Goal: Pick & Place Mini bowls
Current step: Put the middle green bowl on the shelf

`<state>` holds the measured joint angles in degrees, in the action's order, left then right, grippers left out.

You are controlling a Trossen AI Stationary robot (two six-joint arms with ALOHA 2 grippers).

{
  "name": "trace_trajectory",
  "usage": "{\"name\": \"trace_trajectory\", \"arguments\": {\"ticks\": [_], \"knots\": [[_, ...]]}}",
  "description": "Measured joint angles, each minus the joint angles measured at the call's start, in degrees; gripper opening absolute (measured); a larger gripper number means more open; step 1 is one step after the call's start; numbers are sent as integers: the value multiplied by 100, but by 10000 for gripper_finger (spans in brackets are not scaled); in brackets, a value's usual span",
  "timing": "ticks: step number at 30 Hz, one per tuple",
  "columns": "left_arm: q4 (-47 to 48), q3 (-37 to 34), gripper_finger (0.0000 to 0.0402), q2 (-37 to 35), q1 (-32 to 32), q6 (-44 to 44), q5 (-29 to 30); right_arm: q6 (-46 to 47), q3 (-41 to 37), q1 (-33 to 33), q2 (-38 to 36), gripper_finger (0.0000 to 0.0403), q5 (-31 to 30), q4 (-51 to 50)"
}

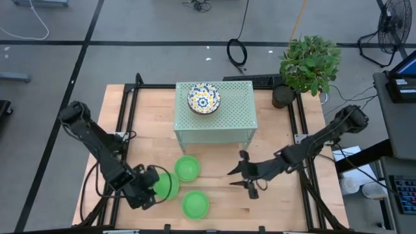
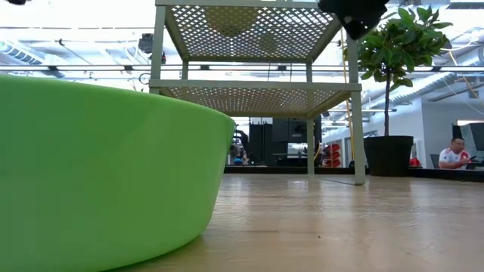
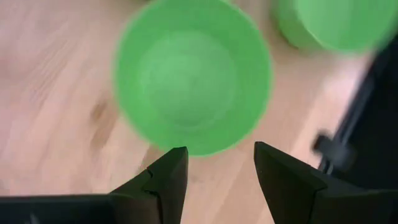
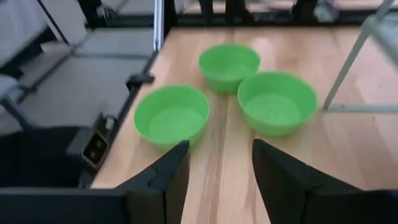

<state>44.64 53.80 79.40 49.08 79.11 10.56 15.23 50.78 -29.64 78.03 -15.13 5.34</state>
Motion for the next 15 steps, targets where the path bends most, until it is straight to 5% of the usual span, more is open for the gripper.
{"name": "trace_trajectory", "arguments": {"ticks": [8, 15], "knots": [[489, -351, 186, -22, -4, 3023, -145, -350, -174, 1, -479, 160, 3, 135], [-32, -839, 186, -22, -4, 3516, -174, -683, -174, 9, -491, 160, 17, 184]]}}
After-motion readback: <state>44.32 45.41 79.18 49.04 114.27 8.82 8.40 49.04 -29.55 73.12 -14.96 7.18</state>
